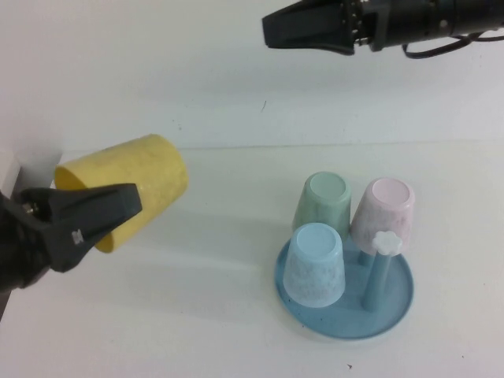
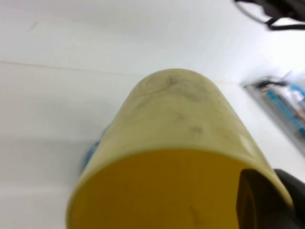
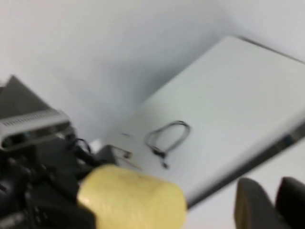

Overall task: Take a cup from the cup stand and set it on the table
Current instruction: Place the cup on the table

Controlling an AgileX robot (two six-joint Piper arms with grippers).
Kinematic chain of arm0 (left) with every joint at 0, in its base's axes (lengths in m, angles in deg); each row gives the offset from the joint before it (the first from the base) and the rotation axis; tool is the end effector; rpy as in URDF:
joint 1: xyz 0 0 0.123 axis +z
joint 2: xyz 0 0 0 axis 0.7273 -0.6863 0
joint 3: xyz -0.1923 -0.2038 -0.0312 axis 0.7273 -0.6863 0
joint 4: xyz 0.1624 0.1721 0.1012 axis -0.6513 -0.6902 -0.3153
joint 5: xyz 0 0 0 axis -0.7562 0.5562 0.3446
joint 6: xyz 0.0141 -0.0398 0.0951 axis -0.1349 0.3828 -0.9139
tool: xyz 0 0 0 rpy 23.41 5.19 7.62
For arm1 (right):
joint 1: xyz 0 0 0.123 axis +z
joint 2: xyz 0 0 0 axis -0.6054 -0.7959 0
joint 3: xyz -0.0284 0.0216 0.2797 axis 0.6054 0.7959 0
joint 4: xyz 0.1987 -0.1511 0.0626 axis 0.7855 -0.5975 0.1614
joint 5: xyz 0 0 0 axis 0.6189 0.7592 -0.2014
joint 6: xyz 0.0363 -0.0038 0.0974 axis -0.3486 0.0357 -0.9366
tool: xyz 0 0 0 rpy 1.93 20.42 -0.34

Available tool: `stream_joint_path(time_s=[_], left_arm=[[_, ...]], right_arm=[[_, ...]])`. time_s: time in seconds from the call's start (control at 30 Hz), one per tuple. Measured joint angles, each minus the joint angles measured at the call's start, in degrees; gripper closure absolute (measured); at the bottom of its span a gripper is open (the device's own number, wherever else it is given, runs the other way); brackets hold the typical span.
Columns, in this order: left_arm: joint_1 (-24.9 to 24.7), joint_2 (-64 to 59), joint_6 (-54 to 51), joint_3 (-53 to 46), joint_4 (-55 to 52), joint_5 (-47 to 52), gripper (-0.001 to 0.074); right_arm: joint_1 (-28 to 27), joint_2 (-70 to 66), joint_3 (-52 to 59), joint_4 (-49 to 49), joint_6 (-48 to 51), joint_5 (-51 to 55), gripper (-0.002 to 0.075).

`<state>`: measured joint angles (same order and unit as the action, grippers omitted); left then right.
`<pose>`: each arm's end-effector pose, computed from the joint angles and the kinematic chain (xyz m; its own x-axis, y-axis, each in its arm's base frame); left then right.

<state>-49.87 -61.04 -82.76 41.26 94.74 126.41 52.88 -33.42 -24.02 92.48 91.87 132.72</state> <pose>0.1656 -0.0773 0.3462 -0.5744 -0.3470 -0.7414 0.4392 0.6337 -0.6368 0.3763 0.2049 0.3813 -0.5849 -0.0693 -0.8081 -0.8057 0.1638 0.5692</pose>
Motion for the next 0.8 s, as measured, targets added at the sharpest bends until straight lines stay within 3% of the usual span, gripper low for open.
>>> stream_joint_path(time_s=[0.07, 0.13, 0.43, 0.7, 0.8], left_arm=[[0.0, -2.1, 4.2, 3.6, -7.9, 0.2, 0.0730], [0.0, -5.2, 7.9, 7.4, -15.2, 2.1, 0.0730], [-1.4, -22.8, 14.2, 23.9, -29.6, 17.7, 0.0730], [-15.4, -36.8, 23.1, 35.0, -52.9, 16.4, 0.0730], [-18.9, -41.9, 24.7, 38.1, -57.0, 15.4, 0.0730]], right_arm=[[-1.6, 0.6, 0.0, -3.2, 0.0, 0.0, 0.0655], [-2.2, 2.0, 0.0, -9.1, -0.2, 0.0, 0.0694], [-0.7, 12.3, 0.2, -52.1, -10.7, 1.5, 0.0722], [-0.4, 20.2, 1.9, -64.2, -16.7, 1.5, 0.0725], [-0.4, 23.4, 4.9, -66.7, -17.5, 1.5, 0.0725]])
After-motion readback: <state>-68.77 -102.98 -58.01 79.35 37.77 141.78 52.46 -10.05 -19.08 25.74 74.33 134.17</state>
